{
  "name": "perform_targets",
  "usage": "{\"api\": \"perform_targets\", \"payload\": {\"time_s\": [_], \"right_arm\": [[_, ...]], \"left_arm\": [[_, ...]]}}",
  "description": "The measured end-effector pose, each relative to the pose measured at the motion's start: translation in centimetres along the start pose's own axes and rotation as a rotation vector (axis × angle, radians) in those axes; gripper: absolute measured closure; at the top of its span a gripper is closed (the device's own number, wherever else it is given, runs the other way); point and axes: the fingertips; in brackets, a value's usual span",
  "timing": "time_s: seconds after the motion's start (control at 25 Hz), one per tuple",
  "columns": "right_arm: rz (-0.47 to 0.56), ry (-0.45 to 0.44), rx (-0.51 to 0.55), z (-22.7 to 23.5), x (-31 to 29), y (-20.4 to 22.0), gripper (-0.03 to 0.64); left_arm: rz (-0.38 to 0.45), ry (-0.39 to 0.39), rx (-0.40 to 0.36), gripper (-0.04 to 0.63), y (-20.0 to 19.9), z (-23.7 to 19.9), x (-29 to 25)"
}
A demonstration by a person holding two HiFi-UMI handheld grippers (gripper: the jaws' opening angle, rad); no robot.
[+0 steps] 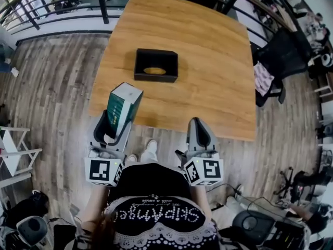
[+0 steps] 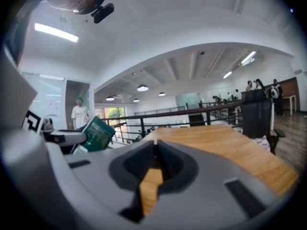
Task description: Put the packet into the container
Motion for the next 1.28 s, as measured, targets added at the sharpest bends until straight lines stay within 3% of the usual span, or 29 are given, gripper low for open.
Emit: {"api": "perform_targets", "payload": {"time_s": [0.44,0.88,1.28], "right_arm": [[-0.009,-0.036,0.001,3.9,-3.0,-0.1,0.575],[-0.026,-0.01,-0.033,5.7,-2.5,0.6,0.575],[-0.036,0.013,-0.048,4.6,-4.8,0.4,0.575]], "left_arm": [[0.002,-0.11,0.003,0.259,0.4,-0.1,-2.2],[-0.001,-0.113,-0.018,0.261,-0.2,0.5,-3.0],[-0.007,-0.083,-0.013,0.262,-0.4,-2.2,-4.9]]}}
Point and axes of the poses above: the fingertips, and each gripper's own axes: x backward along the fingers, z to its right, y out of its underside, and after that the axes turned 13 degrees about y, right-handed
